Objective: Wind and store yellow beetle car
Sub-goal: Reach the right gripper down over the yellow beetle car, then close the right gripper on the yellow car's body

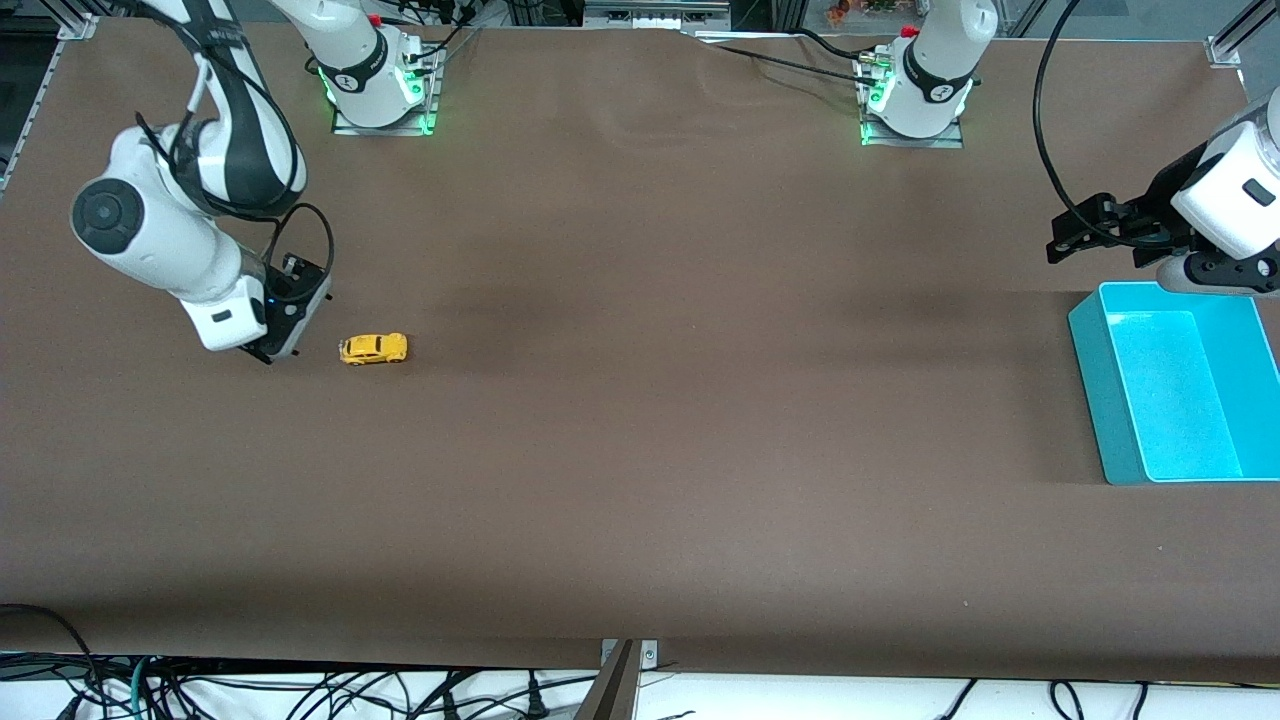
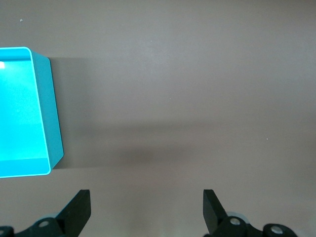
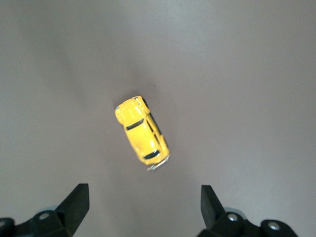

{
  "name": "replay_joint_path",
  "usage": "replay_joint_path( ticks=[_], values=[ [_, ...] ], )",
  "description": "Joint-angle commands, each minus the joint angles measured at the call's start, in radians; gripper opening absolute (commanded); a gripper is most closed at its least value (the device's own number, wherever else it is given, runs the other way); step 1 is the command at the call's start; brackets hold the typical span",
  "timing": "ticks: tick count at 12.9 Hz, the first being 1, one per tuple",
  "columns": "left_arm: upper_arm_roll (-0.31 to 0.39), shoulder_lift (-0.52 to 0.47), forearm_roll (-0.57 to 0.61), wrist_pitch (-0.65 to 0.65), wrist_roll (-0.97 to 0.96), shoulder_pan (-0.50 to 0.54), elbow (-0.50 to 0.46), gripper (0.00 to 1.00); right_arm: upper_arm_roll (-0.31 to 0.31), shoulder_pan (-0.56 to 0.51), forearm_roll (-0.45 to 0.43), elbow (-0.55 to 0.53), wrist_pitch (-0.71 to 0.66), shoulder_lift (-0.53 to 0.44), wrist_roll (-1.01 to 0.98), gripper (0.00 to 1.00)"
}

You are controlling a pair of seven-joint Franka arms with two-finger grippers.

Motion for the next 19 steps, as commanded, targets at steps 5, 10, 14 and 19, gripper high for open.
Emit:
replay_joint_path(
  ticks=[5, 10, 14, 19],
  values=[
    [-0.006, 0.005, 0.008, 0.003, 0.021, 0.007, 0.014, 1.00, 0.054, -0.012, -0.025, -0.123, 0.318, 0.116, -0.273, 1.00],
    [-0.006, 0.005, 0.008, 0.003, 0.021, 0.007, 0.014, 1.00, 0.056, -0.012, -0.155, -0.164, 0.418, 0.145, -0.273, 1.00],
    [-0.005, 0.005, 0.008, 0.003, 0.021, 0.008, 0.014, 1.00, 0.057, -0.012, -0.158, -0.172, 0.449, 0.174, -0.273, 1.00],
    [-0.005, 0.005, 0.008, 0.003, 0.021, 0.008, 0.014, 1.00, 0.057, -0.012, -0.160, -0.171, 0.460, 0.180, -0.271, 0.13]
  ],
)
